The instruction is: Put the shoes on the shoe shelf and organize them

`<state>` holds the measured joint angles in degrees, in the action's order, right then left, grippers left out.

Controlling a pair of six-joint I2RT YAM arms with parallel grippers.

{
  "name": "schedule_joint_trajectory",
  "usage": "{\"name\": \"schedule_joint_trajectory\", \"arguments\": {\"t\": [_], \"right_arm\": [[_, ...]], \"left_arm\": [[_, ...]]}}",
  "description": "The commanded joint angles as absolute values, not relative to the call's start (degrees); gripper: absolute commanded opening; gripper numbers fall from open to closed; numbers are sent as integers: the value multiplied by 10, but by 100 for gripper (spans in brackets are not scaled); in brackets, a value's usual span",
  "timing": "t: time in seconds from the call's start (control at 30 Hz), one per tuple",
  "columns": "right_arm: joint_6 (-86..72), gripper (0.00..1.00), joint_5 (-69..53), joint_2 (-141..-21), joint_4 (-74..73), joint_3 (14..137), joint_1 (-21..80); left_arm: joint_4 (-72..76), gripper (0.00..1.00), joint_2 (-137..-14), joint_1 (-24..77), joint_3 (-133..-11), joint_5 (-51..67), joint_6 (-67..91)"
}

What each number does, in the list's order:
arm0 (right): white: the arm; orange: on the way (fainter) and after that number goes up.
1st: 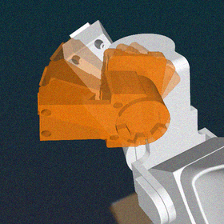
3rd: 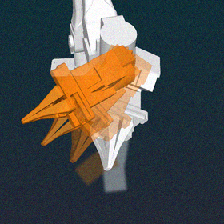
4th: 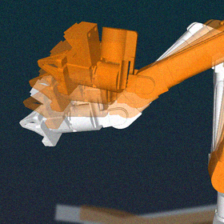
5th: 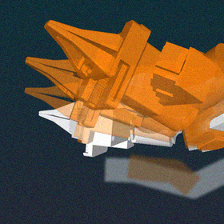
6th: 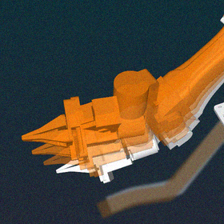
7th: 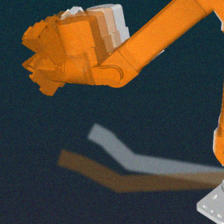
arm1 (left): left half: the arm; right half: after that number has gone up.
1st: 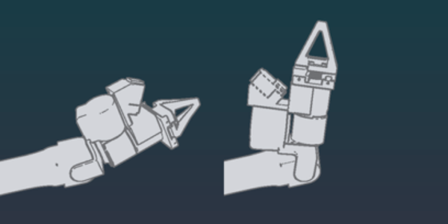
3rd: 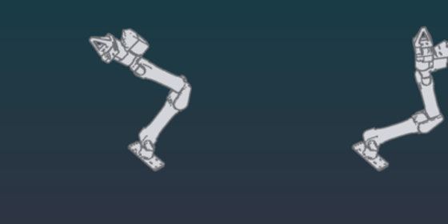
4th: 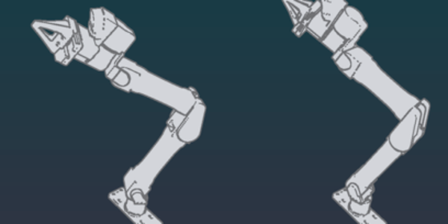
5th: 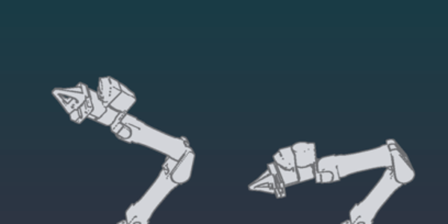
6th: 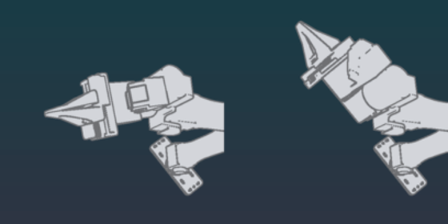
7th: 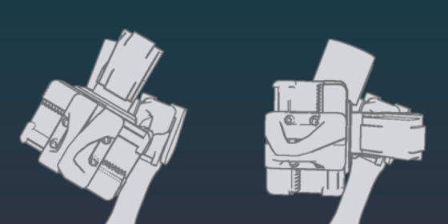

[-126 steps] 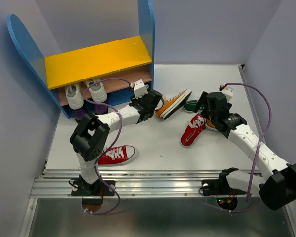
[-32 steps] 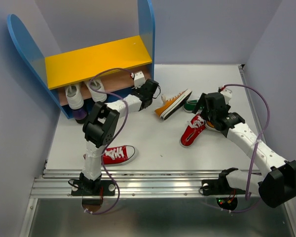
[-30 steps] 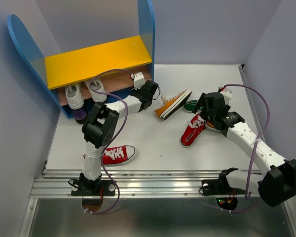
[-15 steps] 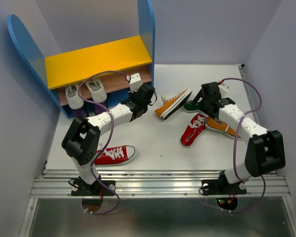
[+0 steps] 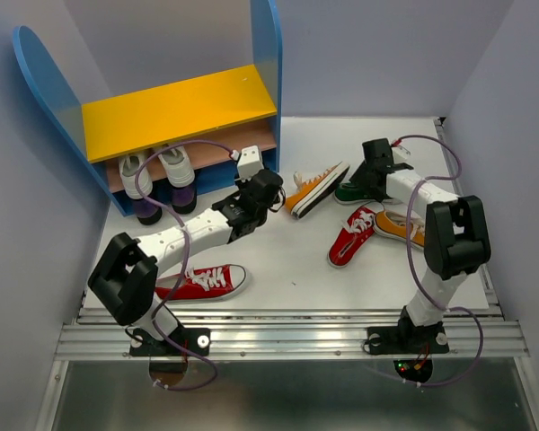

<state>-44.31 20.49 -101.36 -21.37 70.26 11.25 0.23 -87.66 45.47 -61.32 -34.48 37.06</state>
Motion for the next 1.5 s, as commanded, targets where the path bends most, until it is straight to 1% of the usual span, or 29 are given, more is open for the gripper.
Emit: {"name": "schedule_joint_trajectory", "arguments": {"t": [0.0,0.13,0.17,0.2,0.23,0.37,0.47,0.5,0.67,0.8,0.83,0.9,1.0,1.03,1.13,1.3,1.47], "right_arm": [[-438,51,189,-1054,-173,741,109],[-431,28,188,-1050,-164,736,109],[-426,15,188,-1034,-161,724,109],[-423,9,188,-1024,-156,720,109],[-418,1,188,-1013,-156,716,109],[-391,1,175,-948,-156,695,109],[-361,1,130,-889,-147,676,109],[-356,1,105,-874,-147,672,109],[-350,1,71,-781,-163,660,134],[-315,1,90,-748,-186,677,209],[-309,1,93,-746,-192,683,248],[-291,1,92,-749,-199,695,305],[-269,1,87,-766,-200,705,362],[-261,1,90,-772,-200,709,401],[-223,1,102,-801,-191,715,476],[-198,1,103,-873,-186,729,528],[-191,1,102,-948,-182,738,533]], "left_arm": [[30,51,-841,464,-590,-355,364],[28,51,-824,466,-577,-354,366],[28,51,-821,467,-575,-355,366],[28,51,-817,467,-573,-355,367],[26,51,-812,467,-571,-355,367],[25,51,-796,467,-575,-354,359],[22,52,-788,467,-587,-352,344],[17,52,-788,467,-594,-353,340],[-25,53,-784,463,-643,-363,331],[-38,55,-760,456,-662,-365,337],[-41,55,-751,455,-666,-365,339],[-63,56,-742,448,-675,-370,351],[-92,56,-737,432,-684,-369,366],[-107,56,-730,428,-684,-369,374],[-131,56,-711,417,-678,-377,398],[-150,56,-696,409,-661,-393,414],[-168,56,-703,408,-657,-381,424]]}}
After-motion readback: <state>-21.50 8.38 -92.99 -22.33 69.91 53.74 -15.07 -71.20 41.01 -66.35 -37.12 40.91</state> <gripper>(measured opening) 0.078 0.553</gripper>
